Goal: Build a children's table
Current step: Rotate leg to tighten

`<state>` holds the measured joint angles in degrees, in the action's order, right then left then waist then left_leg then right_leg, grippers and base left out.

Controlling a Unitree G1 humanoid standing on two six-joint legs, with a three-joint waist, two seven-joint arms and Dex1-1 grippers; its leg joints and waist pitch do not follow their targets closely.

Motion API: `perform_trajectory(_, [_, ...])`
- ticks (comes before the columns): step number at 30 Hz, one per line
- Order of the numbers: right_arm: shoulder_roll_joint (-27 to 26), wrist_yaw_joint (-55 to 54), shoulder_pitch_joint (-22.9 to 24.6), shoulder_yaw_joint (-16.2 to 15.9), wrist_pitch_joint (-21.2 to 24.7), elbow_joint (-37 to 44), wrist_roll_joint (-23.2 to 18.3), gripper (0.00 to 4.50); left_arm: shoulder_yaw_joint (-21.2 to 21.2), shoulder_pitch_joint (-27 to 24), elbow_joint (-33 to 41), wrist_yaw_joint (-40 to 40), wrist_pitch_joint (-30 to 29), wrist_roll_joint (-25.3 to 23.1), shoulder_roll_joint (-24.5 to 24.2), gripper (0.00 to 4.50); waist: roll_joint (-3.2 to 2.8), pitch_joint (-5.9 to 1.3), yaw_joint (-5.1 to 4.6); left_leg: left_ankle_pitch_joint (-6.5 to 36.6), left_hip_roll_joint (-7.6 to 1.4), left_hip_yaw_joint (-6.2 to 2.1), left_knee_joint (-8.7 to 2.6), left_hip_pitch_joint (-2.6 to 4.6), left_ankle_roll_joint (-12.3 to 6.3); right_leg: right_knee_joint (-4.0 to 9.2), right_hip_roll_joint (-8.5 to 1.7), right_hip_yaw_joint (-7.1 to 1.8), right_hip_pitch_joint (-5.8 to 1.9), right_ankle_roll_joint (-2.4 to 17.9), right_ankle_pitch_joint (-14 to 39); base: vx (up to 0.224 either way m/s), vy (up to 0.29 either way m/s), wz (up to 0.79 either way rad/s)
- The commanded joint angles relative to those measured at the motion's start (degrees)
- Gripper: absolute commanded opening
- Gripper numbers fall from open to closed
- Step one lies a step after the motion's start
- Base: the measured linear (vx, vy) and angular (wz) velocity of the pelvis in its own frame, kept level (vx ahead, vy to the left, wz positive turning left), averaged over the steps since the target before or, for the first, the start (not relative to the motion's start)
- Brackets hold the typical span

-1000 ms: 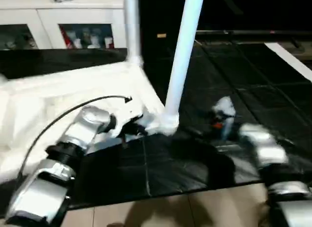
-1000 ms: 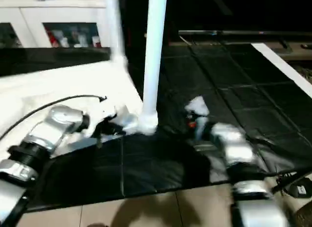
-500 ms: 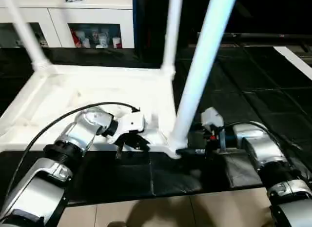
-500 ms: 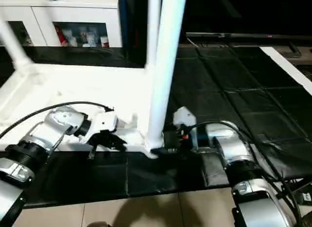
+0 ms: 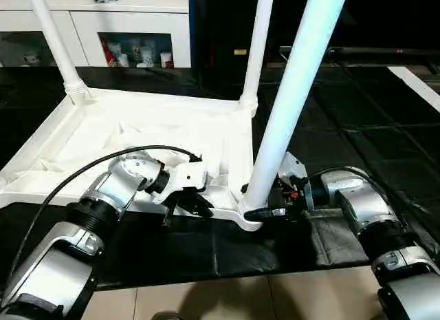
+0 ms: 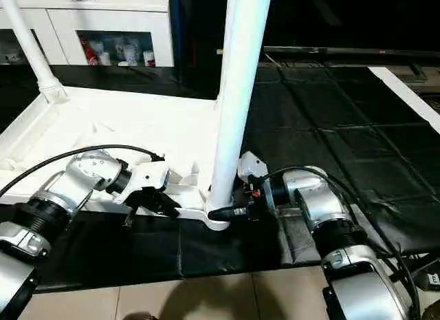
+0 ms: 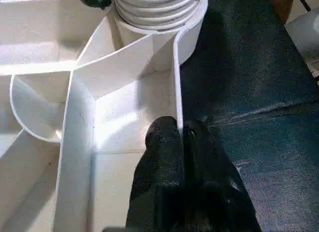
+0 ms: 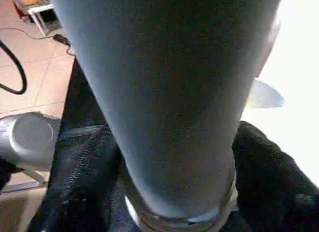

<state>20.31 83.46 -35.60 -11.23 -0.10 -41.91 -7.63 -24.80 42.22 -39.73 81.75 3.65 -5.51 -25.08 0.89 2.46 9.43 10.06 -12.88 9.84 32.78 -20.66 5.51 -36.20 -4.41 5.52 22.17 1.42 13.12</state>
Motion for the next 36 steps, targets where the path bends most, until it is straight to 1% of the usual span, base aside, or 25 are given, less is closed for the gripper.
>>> perform_trajectory(1, [0.4,1.1,0.1,0.0,0.5,0.4,-0.5,2.93,-2.2,0.6,0.2,2.6,1.4,-1.3,0.6,0.00,-0.22,-3.99,-0.49,4.4,-0.92,0.21,-2.54,0.48,-4.09,2.99,-3.81,-3.14,-3.26,14.2,-6.8,0.000,0.000,0.00])
perform_trajectory(3, [0.4,1.2,0.3,0.0,0.7,0.6,-0.5,2.94,-2.2,0.6,0.2,2.6,1.4,-1.3,0.6,0.00,-0.18,-4.04,-0.48,4.1,-0.88,0.19,-2.50,0.44,-4.17,2.88,-3.79,-3.12,-3.32,14.3,-7.5,0.000,0.000,0.00])
perform_trajectory(6, [0.3,1.2,0.8,-0.2,1.1,1.1,-0.6,2.74,-2.2,0.7,-0.5,2.2,1.6,-1.4,0.8,0.00,-0.16,-4.05,-0.46,3.9,-0.83,0.21,-2.45,0.44,-4.30,2.88,-3.77,-3.13,-3.35,14.3,-7.8,0.000,0.000,0.00])
perform_trajectory(8, [0.2,1.2,0.9,-0.3,1.1,1.2,-0.6,2.74,-2.1,0.7,-0.6,2.1,1.6,-1.5,0.8,0.00,-0.17,-4.03,-0.44,4.2,-0.88,0.19,-2.47,0.44,-4.21,2.90,-3.79,-3.11,-3.29,14.2,-7.3,0.000,0.000,0.00])
perform_trajectory(9, [0.1,1.2,1.1,-0.3,1.4,1.3,-0.8,2.72,-1.9,0.7,-0.8,1.8,1.3,-1.4,0.9,0.00,-0.31,-4.02,-0.46,4.5,-0.88,0.17,-2.48,0.43,-4.02,2.95,-3.80,-3.12,-3.31,14.2,-7.0,0.000,0.000,0.00])
perform_trajectory(12, [-0.4,0.2,2.1,0.2,2.9,2.0,-1.4,2.72,0.0,1.1,-1.7,-0.8,-2.6,-0.3,2.3,0.00,-0.21,-3.97,-0.45,4.8,-0.92,0.26,-2.49,0.57,-3.84,2.95,-3.74,-3.19,-3.27,14.5,-6.9,0.000,0.000,0.00])
perform_trajectory(13, [-0.6,-0.3,2.4,0.4,3.5,2.3,-1.6,2.72,0.7,1.3,-2.1,-1.6,-3.7,0.2,2.8,0.00,-0.29,-3.94,-0.25,4.7,-0.89,0.24,-2.47,0.63,-3.89,3.01,-3.77,-3.18,-3.21,14.5,-6.8,0.000,0.000,0.00])
perform_trajectory(14, [-1.4,-2.5,3.0,1.2,4.8,2.6,-2.1,2.72,2.1,1.8,-3.0,-4.3,-5.3,0.9,4.0,0.00,-0.49,-3.89,-0.26,5.5,-0.93,0.19,-2.56,0.60,-3.58,3.09,-3.87,-3.16,-3.23,14.5,-5.6,0.000,0.000,0.00])
perform_trajectory(15, [-1.4,-2.5,3.0,1.2,4.8,2.6,-2.1,2.72,2.1,1.8,-3.0,-4.3,-5.3,0.9,4.0,0.00,-0.32,-3.78,-0.22,6.6,-0.95,0.18,-2.64,0.65,-3.13,3.34,-3.95,-3.18,-3.20,14.3,-3.8,0.000,0.000,0.00])
perform_trajectory(16, [-3.1,-7.8,3.8,2.7,5.7,2.8,-2.2,2.72,4.9,3.0,-4.6,-9.6,-8.7,2.2,6.2,0.00,-0.34,-3.68,-0.38,7.1,-0.93,0.20,-2.72,0.58,-2.86,3.38,-3.89,-3.20,-3.17,14.1,-2.8,0.000,0.000,0.00])
perform_trajectory(17, [-3.2,-8.0,3.8,2.7,5.7,2.8,-2.2,2.72,4.9,3.0,-4.6,-9.8,-8.8,2.3,6.3,0.00,-0.39,-3.50,-0.30,8.1,-0.99,0.13,-2.84,0.79,-2.06,3.76,-4.05,-3.19,-3.04,13.5,0.1,0.000,0.000,0.00])
perform_trajectory(18, [-4.8,-12.9,4.2,4.0,6.6,2.6,-2.3,2.72,7.1,3.7,-5.1,-13.4,-11.6,3.5,7.9,0.00,-0.72,-3.50,-0.36,8.8,-1.03,0.00,-2.92,0.69,-1.49,3.78,-4.22,-3.20,-3.15,13.3,1.5,0.000,0.000,0.00])
perform_trajectory(19, [-7.1,-20.0,4.5,5.5,7.7,2.0,-1.8,2.72,9.4,4.1,-5.1,-17.6,-15.2,4.9,9.7,0.00,-0.41,-3.35,-0.68,10.0,-0.96,0.03,-3.10,0.71,-0.51,4.07,-4.24,-3.26,-3.15,12.6,4.2,0.000,0.000,0.00])
perform_trajectory(20, [-7.8,-22.0,4.5,5.9,8.2,1.8,-1.8,2.72,10.0,4.1,-4.9,-18.9,-16.1,5.1,10.2,0.00,-0.39,-3.29,-1.01,10.8,-0.84,-0.21,-3.32,0.73,0.33,4.32,-4.33,-3.24,-3.15,11.9,7.0,0.000,0.000,0.00])
perform_trajectory(21, [-9.4,-25.6,4.5,6.8,9.6,1.5,-2.0,2.71,10.6,3.8,-4.3,-20.8,-17.6,5.0,11.0,0.00,-0.17,-3.24,-1.67,11.1,-0.70,-0.28,-3.41,0.56,0.75,4.44,-4.25,-3.32,-3.27,11.4,8.5,0.000,0.000,0.00])
perform_trajectory(22, [-10.6,-28.3,4.2,7.6,10.3,1.0,-2.3,2.71,10.9,3.6,-3.7,-21.8,-18.6,4.9,11.4,0.00,-0.13,-3.19,-1.86,11.0,-0.56,-0.29,-3.44,0.42,0.73,4.57,-4.19,-3.29,-3.39,11.0,9.0,0.000,0.000,0.00])
perform_trajectory(23, [-12.3,-31.9,3.5,8.8,11.2,0.1,-2.8,2.71,11.4,3.5,-3.1,-23.7,-20.1,4.8,12.1,0.00,-0.23,-3.25,-2.25,10.7,-0.55,-0.18,-3.37,0.55,0.63,4.63,-4.17,-3.47,-3.18,11.0,8.8,0.000,0.000,0.00])
perform_trajectory(25, [-14.2,-35.9,2.5,10.2,12.0,-1.1,-3.2,2.71,12.2,3.5,-2.7,-26.0,-21.8,4.7,13.0,0.00,-0.26,-3.36,-3.11,9.6,-0.42,-0.19,-3.25,0.41,0.14,4.50,-4.03,-3.45,-3.24,11.7,6.4,0.000,0.000,0.00])
perform_trajectory(26, [-15.8,-41.1,0.8,11.4,11.6,-3.4,-3.0,2.71,13.1,3.7,-2.2,-28.7,-23.6,4.6,14.2,0.00,-0.24,-3.42,-3.18,9.1,-0.32,-0.12,-3.17,0.44,-0.20,4.58,-3.95,-3.45,-3.23,11.8,5.8,0.000,0.000,0.00])
perform_trajectory(28, [-18.5,-50.1,-2.1,13.2,10.7,-7.4,-2.1,2.70,14.5,3.7,-0.4,-33.1,-26.6,4.4,16.4,0.00,-0.43,-3.40,-3.76,8.3,-0.40,-0.11,-3.21,0.37,-0.02,4.34,-3.96,-3.43,-3.12,12.4,4.5,0.000,0.000,0.00])
perform_trajectory(29, [-19.5,-53.8,-3.4,13.6,10.4,-9.0,-1.3,2.70,15.0,3.5,1.3,-34.5,-28.5,4.5,17.7,0.00,-0.65,-3.51,-4.09,7.9,-0.48,-0.13,-3.20,0.47,0.42,4.19,-4.00,-3.47,-3.09,13.0,3.6,0.000,0.000,0.00])
perform_trajectory(31, [-20.3,-55.7,-4.2,13.5,10.1,-9.9,-0.3,2.70,14.7,2.8,4.1,-35.6,-30.4,4.2,19.0,0.00,-0.60,-3.64,-4.22,6.3,-0.34,-0.05,-2.98,0.33,-0.37,3.91,-3.74,-3.46,-3.31,13.5,-0.3,0.000,0.000,0.00])
perform_trajectory(33, [-20.7,-55.9,-4.3,13.3,9.9,-9.9,0.5,2.70,14.1,2.4,5.6,-36.0,-31.2,3.6,19.4,0.00,-0.63,-4.08,-4.16,2.3,-0.19,-0.03,-2.60,0.16,-2.33,3.24,-3.49,-3.43,-3.56,14.5,-8.0,0.000,0.000,0.00])
perform_trajectory(35, [-20.8,-55.7,-4.2,13.3,9.6,-9.8,0.7,2.70,13.6,2.3,5.6,-36.3,-30.7,3.2,19.4,0.00,-0.59,-4.11,-4.05,0.3,-0.12,0.01,-2.40,0.04,-3.98,2.97,-3.42,-3.34,-3.59,15.2,-12.4,0.000,0.000,0.00])
perform_trajectory(36, [-20.8,-55.5,-4.2,13.2,8.9,-9.8,1.1,2.70,13.1,2.3,5.3,-36.7,-30.3,2.8,19.2,0.00,-0.64,-4.20,-3.99,0.3,-0.13,0.02,-2.34,0.09,-4.55,2.92,-3.45,-3.29,-3.60,15.5,-13.4,0.000,0.000,0.00])
